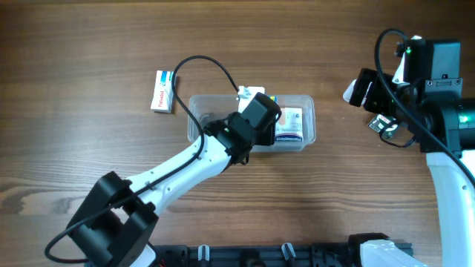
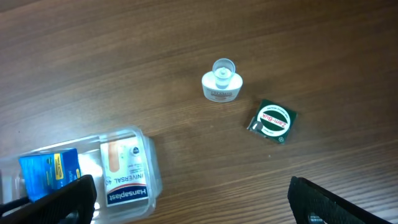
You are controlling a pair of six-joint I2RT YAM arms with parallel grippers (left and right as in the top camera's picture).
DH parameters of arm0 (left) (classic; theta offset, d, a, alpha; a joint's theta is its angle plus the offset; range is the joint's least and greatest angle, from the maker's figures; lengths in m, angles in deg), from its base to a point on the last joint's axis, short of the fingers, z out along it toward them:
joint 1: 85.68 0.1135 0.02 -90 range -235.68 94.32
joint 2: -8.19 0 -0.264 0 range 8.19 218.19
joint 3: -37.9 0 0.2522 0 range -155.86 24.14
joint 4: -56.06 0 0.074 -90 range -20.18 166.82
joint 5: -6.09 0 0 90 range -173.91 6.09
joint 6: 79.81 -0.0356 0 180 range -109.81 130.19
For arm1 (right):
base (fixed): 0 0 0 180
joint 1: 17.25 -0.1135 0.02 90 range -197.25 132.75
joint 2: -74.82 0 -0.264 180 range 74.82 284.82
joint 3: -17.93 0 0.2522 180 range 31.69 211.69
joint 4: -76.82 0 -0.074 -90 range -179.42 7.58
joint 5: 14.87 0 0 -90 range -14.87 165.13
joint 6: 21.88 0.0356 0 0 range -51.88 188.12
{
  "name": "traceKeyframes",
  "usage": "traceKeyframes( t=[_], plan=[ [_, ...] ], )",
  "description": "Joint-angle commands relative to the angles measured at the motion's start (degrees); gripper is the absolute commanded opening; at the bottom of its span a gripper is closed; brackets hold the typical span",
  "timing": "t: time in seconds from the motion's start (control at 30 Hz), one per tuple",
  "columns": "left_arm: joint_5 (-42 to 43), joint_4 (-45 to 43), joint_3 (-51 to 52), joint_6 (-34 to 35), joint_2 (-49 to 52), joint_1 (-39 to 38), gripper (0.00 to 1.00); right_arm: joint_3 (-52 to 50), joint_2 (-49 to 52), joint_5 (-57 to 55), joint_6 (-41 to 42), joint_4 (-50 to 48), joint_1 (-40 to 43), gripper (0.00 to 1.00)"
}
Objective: Pack container
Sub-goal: 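Carry the Vicks box right and lower it into the container, then release the Vicks box and raise the left gripper out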
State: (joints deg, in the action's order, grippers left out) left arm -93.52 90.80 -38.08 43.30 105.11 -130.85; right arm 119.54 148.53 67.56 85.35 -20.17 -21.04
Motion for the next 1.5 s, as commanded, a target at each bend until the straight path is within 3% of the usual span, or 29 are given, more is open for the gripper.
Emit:
traceKeyframes(
  t=[0.0, 0.2, 0.3, 0.37, 0.5, 0.63, 0.7, 0.73, 0.8, 0.87, 0.93, 1.47],
  plan=[
    [-1.01, -0.22, -1.01, 0.83, 1.51, -0.37, 0.44, 0.20, 0.35, -0.59, -0.70, -0.17, 0.17, 1.00],
    [-0.98, -0.26, -1.01, 0.85, 4.00, -0.37, 0.44, 0.22, 0.35, -0.59, -0.70, -0.17, 0.17, 1.00],
    [-0.94, -0.94, -1.03, 0.83, 4.02, -0.37, 0.53, 0.22, 0.35, -0.59, -0.70, -0.17, 0.17, 1.00],
    [-0.94, -1.09, -1.03, 0.83, 4.02, -0.37, 0.77, 0.22, 0.35, -0.59, -0.70, -0.17, 0.17, 1.00],
    [-0.09, -1.07, -1.03, 0.83, 4.02, -0.37, 0.88, 0.20, 0.35, -0.59, -0.70, -0.17, 0.15, 1.00],
    [-0.09, -1.05, -1.03, 0.83, 4.00, -0.37, 0.86, 0.20, 0.35, -0.59, -0.68, -0.17, 0.17, 1.00],
    [-0.11, -1.07, -1.03, 0.81, 4.00, -0.37, 0.78, 0.22, 0.35, -0.59, -0.70, -0.17, 0.17, 1.00],
    [-0.11, -1.07, -1.03, 0.81, 3.96, -0.37, 0.69, 0.22, 0.35, -0.59, -0.68, -0.17, 0.17, 1.00],
    [-0.11, -1.01, -1.03, 0.79, 3.96, -0.37, 0.46, 0.22, 0.35, -0.59, -0.70, -0.17, 0.17, 1.00],
    [-0.11, -1.03, -1.03, 0.79, 3.96, -0.37, 0.16, 0.22, 0.35, -0.59, -0.66, -0.17, 0.17, 1.00],
    [-0.11, -0.85, -1.03, 0.81, 4.04, -0.37, 0.04, 0.20, 0.35, -0.59, -0.68, -0.17, 0.17, 1.00],
    [-0.55, -4.28, -1.01, 0.15, 9.29, -0.31, 0.06, 0.20, 0.35, -0.59, -0.68, -0.17, 0.17, 1.00]
  ],
)
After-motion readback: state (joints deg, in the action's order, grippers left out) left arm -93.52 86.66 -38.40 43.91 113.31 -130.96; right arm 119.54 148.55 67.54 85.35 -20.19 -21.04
